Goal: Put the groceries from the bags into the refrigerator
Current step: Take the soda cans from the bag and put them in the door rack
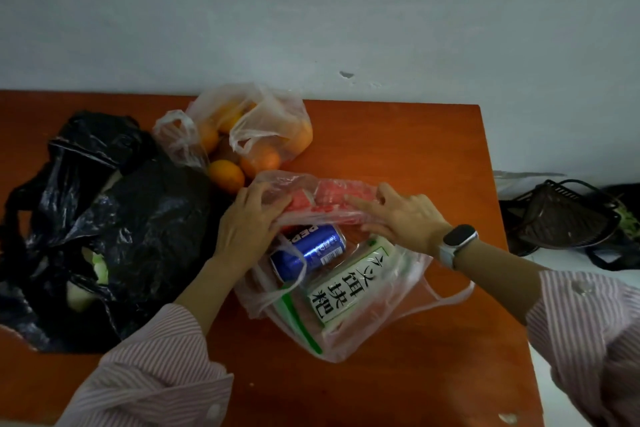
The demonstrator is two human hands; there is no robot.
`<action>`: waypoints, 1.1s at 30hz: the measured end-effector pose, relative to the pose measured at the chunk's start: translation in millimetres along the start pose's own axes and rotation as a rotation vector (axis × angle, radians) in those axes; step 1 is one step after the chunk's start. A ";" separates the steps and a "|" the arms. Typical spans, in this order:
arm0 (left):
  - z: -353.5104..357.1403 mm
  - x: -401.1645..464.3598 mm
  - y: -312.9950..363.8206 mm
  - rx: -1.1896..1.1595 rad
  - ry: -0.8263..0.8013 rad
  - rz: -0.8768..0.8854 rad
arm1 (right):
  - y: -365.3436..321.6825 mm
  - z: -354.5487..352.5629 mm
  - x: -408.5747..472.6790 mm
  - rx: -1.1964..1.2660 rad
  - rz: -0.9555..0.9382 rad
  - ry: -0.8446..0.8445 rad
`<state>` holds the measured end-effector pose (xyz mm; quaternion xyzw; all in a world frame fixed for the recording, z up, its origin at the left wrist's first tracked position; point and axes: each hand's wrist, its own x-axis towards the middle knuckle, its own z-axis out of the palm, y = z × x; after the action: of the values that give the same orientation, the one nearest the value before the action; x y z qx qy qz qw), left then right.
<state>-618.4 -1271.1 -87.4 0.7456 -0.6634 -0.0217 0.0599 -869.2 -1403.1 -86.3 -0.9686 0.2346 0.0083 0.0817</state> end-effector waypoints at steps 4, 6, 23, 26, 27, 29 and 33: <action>4.7 17.5 -4.2 -0.383 -0.118 -0.036 | 2.1 0.0 13.6 0.169 0.146 -0.027; 4.6 18.6 -1.0 -0.573 -0.184 -0.171 | 1.2 -0.5 21.1 0.364 0.202 -0.071; 12.8 15.3 -6.5 -0.294 -0.244 0.067 | -3.1 13.3 55.9 0.723 0.491 0.011; 12.7 21.6 -6.4 -0.325 -0.373 -0.095 | -1.2 18.7 60.8 0.744 0.515 -0.034; 11.4 21.7 -5.5 -0.392 -0.414 -0.184 | 0.3 20.2 60.3 0.739 0.515 -0.051; 9.4 19.7 0.0 -0.495 -0.510 -0.332 | 3.1 21.4 57.9 0.697 0.501 -0.098; 8.0 9.4 12.8 -0.333 -0.505 -0.349 | 7.3 19.0 49.8 0.551 0.390 -0.208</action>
<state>-630.8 -1282.4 -93.4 0.7988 -0.5072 -0.3234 0.0100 -827.7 -1429.0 -108.9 -0.8411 0.3991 0.0588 0.3604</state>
